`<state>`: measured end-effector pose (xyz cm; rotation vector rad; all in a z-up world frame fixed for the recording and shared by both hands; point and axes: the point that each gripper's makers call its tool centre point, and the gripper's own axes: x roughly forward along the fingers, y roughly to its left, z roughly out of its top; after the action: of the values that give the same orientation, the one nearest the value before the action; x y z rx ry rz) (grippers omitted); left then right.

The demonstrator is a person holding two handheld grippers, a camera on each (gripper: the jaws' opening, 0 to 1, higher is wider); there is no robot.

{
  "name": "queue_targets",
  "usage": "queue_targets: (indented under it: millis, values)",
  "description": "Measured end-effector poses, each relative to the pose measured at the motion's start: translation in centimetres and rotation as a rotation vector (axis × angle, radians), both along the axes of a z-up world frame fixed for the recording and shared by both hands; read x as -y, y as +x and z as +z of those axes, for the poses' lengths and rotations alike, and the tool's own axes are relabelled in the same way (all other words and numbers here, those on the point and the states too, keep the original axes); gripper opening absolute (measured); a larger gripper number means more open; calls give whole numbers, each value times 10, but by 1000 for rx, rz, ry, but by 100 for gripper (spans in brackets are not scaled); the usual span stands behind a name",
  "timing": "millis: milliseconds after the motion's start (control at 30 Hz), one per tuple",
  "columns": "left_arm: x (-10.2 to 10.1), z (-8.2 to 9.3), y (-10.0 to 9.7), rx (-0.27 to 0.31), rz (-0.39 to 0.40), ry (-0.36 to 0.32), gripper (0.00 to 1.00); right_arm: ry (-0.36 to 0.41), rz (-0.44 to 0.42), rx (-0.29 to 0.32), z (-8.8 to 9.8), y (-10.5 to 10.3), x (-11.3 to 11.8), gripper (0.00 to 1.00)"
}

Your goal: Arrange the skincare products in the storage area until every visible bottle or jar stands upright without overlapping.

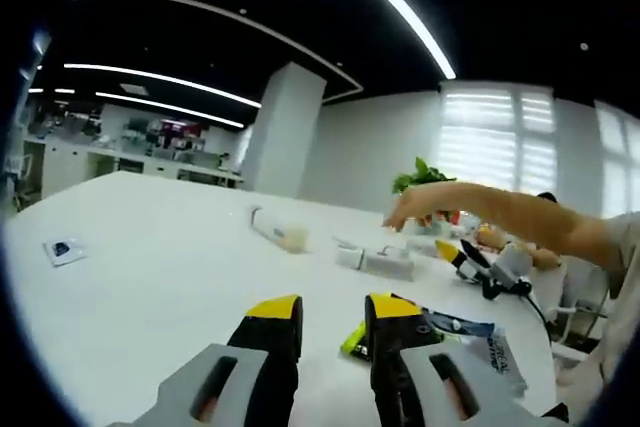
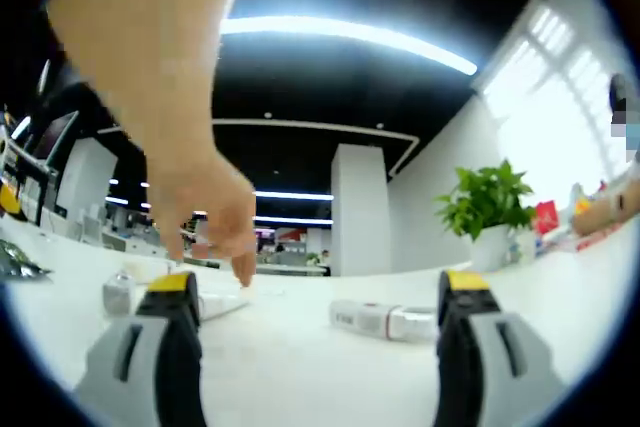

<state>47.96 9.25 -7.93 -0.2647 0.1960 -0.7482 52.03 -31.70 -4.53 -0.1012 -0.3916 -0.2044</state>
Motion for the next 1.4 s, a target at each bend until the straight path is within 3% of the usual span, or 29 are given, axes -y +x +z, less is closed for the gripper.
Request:
queue_targets:
  millis: [467,1400]
  values:
    - [-3,-5,12,-15,-9,16,25,0,0,0,-2,-3,-3,100]
    - [2,-7,6,-7,2,56,25,0,1,1,-1,-4,-1,100]
